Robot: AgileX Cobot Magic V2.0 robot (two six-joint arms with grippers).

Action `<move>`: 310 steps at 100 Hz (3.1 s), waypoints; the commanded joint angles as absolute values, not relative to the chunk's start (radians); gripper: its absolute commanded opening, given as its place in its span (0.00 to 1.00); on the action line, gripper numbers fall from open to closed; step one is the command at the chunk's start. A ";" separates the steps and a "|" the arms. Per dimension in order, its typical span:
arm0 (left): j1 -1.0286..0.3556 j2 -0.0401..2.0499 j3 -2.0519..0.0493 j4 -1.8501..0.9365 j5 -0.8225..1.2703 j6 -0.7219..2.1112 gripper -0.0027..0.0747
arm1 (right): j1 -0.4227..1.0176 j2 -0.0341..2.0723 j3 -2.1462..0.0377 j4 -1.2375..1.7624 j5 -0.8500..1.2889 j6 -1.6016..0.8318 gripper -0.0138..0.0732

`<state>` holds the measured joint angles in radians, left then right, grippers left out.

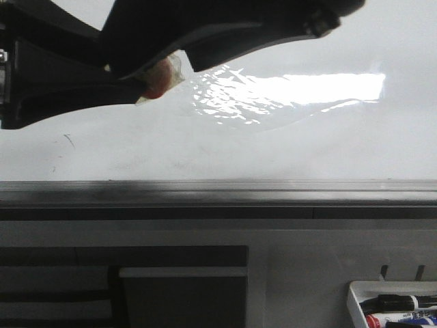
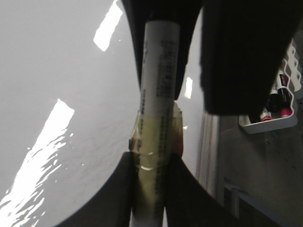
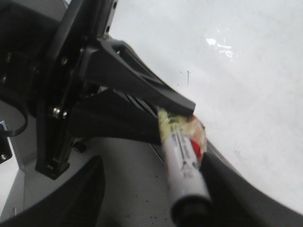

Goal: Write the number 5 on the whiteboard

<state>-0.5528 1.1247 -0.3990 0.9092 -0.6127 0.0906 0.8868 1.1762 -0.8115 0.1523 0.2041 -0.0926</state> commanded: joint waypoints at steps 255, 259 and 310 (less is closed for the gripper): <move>-0.537 0.731 -0.238 0.373 -0.552 -0.163 0.57 | 0.629 1.434 -1.233 0.185 0.490 -0.105 0.10; -0.537 0.731 -0.238 0.373 -0.552 -0.163 0.57 | 0.629 1.434 -1.231 0.182 0.483 -0.105 0.10; -0.537 0.731 -0.238 0.373 -0.555 -0.163 0.57 | 0.668 1.432 -1.160 0.214 0.437 -0.103 0.10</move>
